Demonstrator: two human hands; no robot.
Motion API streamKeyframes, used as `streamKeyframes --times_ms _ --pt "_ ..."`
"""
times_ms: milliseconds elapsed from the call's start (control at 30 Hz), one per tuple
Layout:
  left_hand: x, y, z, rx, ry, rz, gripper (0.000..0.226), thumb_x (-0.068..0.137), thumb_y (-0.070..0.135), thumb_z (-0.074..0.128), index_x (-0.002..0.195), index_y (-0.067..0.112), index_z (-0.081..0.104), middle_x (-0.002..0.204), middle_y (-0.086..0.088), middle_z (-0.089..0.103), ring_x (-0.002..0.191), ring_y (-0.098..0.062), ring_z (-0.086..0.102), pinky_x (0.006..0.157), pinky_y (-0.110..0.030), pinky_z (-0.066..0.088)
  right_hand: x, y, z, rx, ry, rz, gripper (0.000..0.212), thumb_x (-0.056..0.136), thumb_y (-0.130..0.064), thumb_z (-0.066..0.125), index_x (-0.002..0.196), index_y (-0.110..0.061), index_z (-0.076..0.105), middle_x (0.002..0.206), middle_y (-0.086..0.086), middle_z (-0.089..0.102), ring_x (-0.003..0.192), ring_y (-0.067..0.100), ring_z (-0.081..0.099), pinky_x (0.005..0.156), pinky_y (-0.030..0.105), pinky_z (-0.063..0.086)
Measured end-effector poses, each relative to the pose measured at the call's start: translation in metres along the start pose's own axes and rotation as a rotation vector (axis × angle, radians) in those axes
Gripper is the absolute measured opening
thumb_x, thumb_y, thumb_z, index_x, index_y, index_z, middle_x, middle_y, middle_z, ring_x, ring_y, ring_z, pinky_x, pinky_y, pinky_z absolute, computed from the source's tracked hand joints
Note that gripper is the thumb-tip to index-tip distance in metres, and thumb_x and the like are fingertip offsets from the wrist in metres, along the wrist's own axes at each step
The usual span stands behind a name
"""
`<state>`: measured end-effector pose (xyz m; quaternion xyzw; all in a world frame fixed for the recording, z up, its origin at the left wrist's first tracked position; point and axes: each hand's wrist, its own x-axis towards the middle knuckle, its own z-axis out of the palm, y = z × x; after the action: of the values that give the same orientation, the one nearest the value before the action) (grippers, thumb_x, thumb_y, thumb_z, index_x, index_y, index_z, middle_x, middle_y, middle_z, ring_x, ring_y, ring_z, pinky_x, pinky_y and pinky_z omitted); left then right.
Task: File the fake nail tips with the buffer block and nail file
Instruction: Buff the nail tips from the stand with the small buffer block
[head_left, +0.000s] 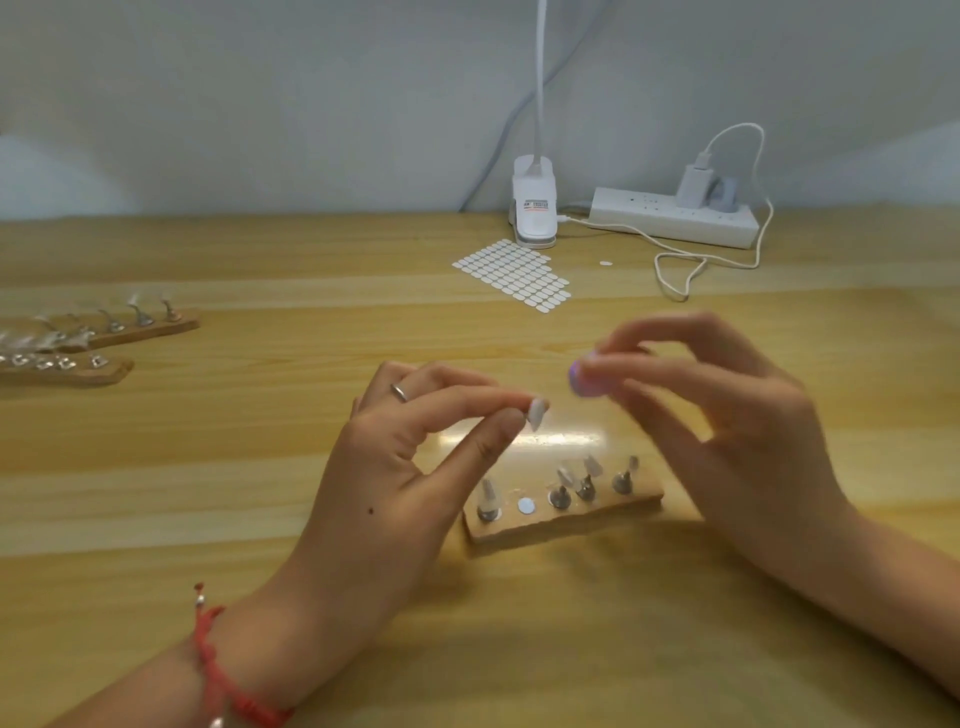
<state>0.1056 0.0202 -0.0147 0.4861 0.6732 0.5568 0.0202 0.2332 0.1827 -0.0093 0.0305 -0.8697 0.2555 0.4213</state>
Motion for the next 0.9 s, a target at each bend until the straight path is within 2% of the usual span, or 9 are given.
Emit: streamKeyframes --times_ms 100,267,400,500,600,667,733,833,900 --pt "0.001 0.002 -0.001 -0.04 0.014 -0.047 0.014 0.079 0.045 0.069 0.093 0.044 0.073 0.095 0.022 0.066 0.106 -0.008 0.055 0.087 -0.01 0.037 0.005 0.005 -0.01 -0.025 0.079 0.044 0.029 0.088 -0.004 0.066 0.114 -0.017 0.063 0.107 0.006 0.063 0.102 0.012 0.063 0.089 0.032 0.053" --pt "0.004 0.002 -0.005 -0.135 0.049 -0.149 0.015 0.071 0.046 0.072 0.085 0.041 0.074 0.095 0.02 0.068 0.098 0.002 0.06 0.079 -0.003 0.036 -0.006 -0.014 0.0 0.059 0.016 -0.051 0.028 0.091 0.002 0.063 0.113 -0.015 0.064 0.108 0.01 0.061 0.104 0.018 0.063 0.09 0.029 0.052" --pt "0.005 0.002 -0.005 -0.251 0.009 -0.227 0.018 0.067 0.047 0.071 0.084 0.043 0.074 0.085 0.019 0.073 0.077 0.002 0.062 0.079 -0.021 0.046 -0.01 -0.02 0.004 -0.034 -0.064 -0.193 0.03 0.091 0.006 0.054 0.114 -0.011 0.064 0.111 0.004 0.06 0.109 0.024 0.058 0.092 0.033 0.048" --pt "0.006 0.003 -0.003 -0.334 -0.006 -0.274 0.02 0.061 0.047 0.072 0.08 0.04 0.076 0.084 0.01 0.075 0.084 -0.018 0.067 0.087 -0.041 0.049 -0.009 -0.017 0.003 -0.089 -0.051 -0.208 0.033 0.091 0.007 0.053 0.114 -0.014 0.064 0.11 0.001 0.061 0.114 0.024 0.057 0.098 0.033 0.045" --pt "0.005 0.006 -0.004 -0.396 -0.048 -0.304 0.027 0.057 0.048 0.073 0.08 0.037 0.078 0.087 0.002 0.076 0.094 -0.032 0.065 0.088 -0.043 0.05 -0.01 -0.017 0.003 -0.152 -0.045 -0.232 0.037 0.086 0.014 0.057 0.11 -0.012 0.068 0.11 0.009 0.063 0.113 0.029 0.06 0.098 0.035 0.047" --pt "0.005 0.007 -0.004 -0.4 -0.082 -0.332 0.027 0.058 0.047 0.078 0.084 0.037 0.078 0.092 -0.012 0.073 0.086 -0.04 0.062 0.083 -0.047 0.049 -0.01 -0.016 0.002 -0.147 -0.045 -0.24 0.037 0.085 0.015 0.057 0.11 -0.01 0.068 0.11 0.01 0.063 0.112 0.03 0.061 0.096 0.037 0.049" --pt "0.005 0.008 -0.005 -0.398 -0.119 -0.348 0.027 0.063 0.046 0.079 0.088 0.037 0.078 0.1 -0.02 0.068 0.084 -0.036 0.057 0.081 -0.046 0.046 -0.01 -0.015 0.002 -0.128 -0.044 -0.234 0.037 0.085 0.016 0.057 0.111 -0.008 0.066 0.109 0.01 0.062 0.111 0.03 0.061 0.095 0.039 0.05" --pt "0.005 0.01 -0.005 -0.429 -0.137 -0.361 0.021 0.069 0.039 0.076 0.089 0.034 0.078 0.096 -0.016 0.071 0.088 -0.05 0.055 0.083 -0.057 0.045 -0.008 -0.013 0.001 -0.146 -0.029 -0.227 0.036 0.083 0.015 0.061 0.112 -0.005 0.064 0.107 0.01 0.062 0.11 0.029 0.063 0.095 0.039 0.052" --pt "0.005 0.011 -0.005 -0.468 -0.146 -0.373 0.021 0.066 0.036 0.079 0.086 0.033 0.078 0.094 -0.015 0.072 0.085 -0.05 0.054 0.081 -0.048 0.042 -0.007 -0.012 0.0 -0.172 -0.035 -0.244 0.035 0.082 0.015 0.062 0.111 -0.005 0.066 0.107 0.01 0.064 0.11 0.028 0.063 0.095 0.037 0.051"
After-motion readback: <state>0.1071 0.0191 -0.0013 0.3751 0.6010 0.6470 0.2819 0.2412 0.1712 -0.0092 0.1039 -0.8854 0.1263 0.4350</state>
